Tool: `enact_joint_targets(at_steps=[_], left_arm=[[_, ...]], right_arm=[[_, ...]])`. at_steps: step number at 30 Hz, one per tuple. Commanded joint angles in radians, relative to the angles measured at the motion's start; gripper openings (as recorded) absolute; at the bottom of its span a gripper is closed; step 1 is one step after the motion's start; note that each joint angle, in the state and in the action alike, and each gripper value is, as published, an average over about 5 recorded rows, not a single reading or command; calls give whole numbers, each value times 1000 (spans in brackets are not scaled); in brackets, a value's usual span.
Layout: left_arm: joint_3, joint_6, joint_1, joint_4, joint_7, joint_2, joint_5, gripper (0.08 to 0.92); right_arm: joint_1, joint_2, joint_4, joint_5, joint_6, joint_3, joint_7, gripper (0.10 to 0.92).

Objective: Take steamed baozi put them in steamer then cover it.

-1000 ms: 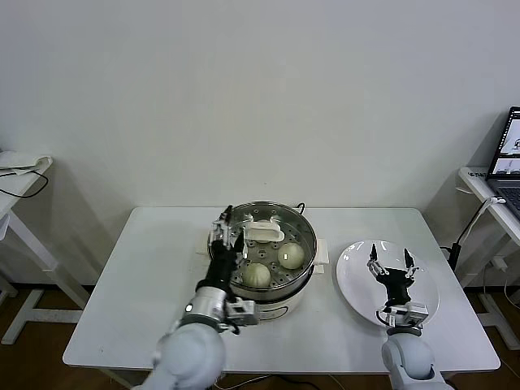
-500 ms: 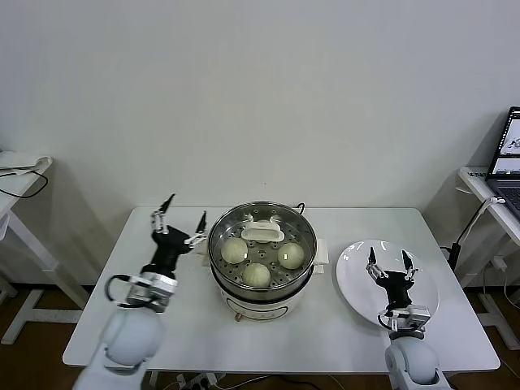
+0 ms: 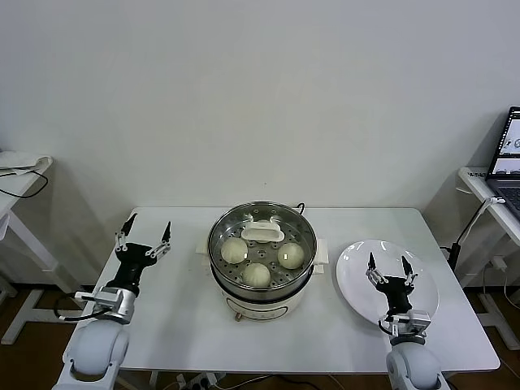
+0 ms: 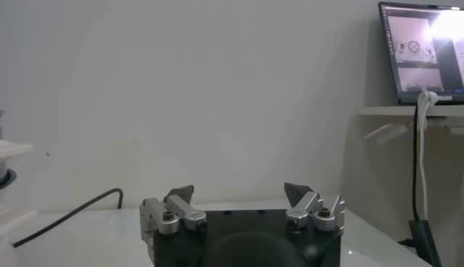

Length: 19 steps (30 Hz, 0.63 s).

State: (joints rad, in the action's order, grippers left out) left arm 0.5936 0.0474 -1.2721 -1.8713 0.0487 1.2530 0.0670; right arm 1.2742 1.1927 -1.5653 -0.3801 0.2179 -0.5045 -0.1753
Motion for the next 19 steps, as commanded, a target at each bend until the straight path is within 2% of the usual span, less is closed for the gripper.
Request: enact_joint_targets(at_steps=[1,19], left_arm=[[69,77,-40,52,28,4,119,823],[64,81,-54,61,31,2,103,823]], right_arm=[[4,-2,-6,2,-14,0,4,823],[9,-3,-17,16,-19,6,-5,823]])
